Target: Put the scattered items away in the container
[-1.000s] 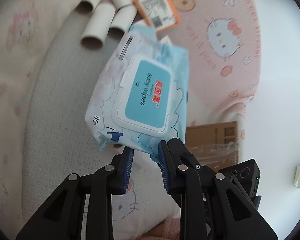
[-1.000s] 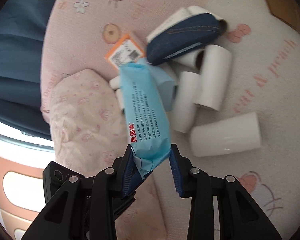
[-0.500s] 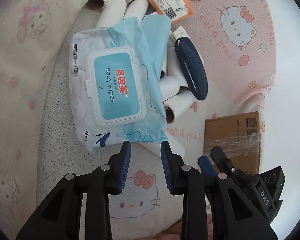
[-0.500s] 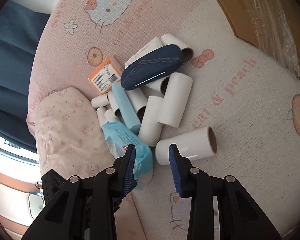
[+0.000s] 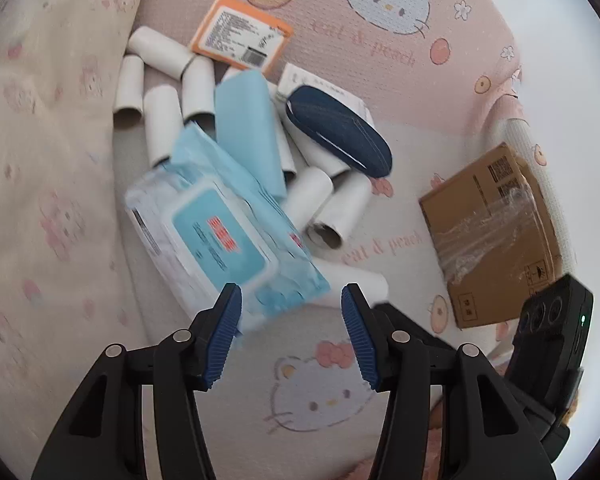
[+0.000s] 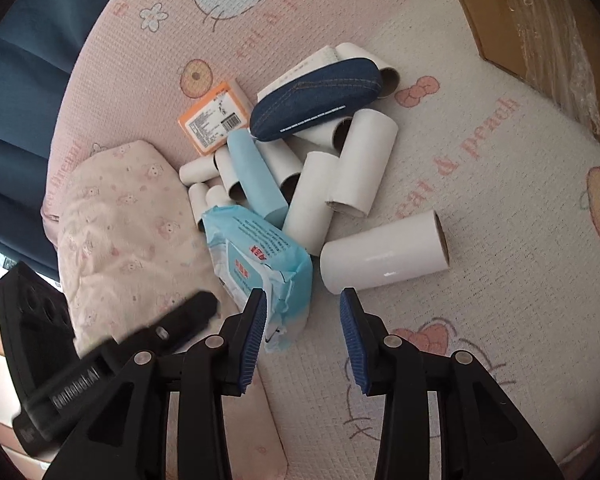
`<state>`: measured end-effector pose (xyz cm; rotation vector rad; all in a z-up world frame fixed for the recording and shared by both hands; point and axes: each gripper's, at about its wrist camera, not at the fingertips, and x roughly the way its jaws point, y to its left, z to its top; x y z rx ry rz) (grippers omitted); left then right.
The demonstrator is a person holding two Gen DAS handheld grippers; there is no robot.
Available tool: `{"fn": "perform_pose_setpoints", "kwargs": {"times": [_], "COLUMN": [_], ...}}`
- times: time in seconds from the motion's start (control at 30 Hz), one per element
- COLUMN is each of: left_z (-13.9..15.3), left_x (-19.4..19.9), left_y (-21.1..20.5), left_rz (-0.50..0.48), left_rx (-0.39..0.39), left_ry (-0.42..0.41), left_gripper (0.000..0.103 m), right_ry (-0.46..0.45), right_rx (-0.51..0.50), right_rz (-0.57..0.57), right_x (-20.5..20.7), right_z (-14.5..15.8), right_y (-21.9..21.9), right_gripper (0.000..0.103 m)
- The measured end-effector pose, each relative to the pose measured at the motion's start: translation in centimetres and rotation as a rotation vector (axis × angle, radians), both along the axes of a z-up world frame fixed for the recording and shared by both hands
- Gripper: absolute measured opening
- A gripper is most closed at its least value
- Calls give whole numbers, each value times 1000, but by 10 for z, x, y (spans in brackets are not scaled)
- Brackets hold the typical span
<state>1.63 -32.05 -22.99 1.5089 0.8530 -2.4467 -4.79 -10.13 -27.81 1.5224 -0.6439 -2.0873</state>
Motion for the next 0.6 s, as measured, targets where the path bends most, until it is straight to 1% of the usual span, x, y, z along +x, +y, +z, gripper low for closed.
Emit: {"fn": "perform_pose_setpoints", "kwargs": {"times": [0.07,0.13,0.2,0.3,0.37,0.43,0.5,0.53,0.57,0.6], "left_z": [2,4,3,-10,-23,-31,-36,-37,-38,-40], "left_x": [-3,-8,-13,-25,-34,-41,-48,-51,-54,-56], "left_y": [-15,-28,-40,-57,-66,-71,-70,-67,-64,-62], "left_rz": [22,48,79,90,93,88,61,39,14,-13], "left_rx": [-20,-67,-111,-89,-73,-84,-167,-210,-240,-250], "left_ry": [1,3,-6,-26,-58,-81,-122,-130,-133,-136], "left_gripper": [56,57,57,57,57,57,57,57,57,57], "right_ry": [-9,-16,-16,-27,-37,-63,-94,-104,-107,-108], "right_rx": [3,9,15,16,30,54,65,66,64,65], "right_rz": [3,6,8,25,45,58,63,58,50,41], "right_x": [1,1,1,1,1,-2,-6,-8,-10,-12], "right_z": [-2,-3,-4,-6,-9,-13,-16,-17,-17,-17], "right_y": [-3,-6,-10,-18,-25,-33,-37,-39,-39,-40], "right_gripper": [38,43,52,58,59,59,59,59,59,59]}}
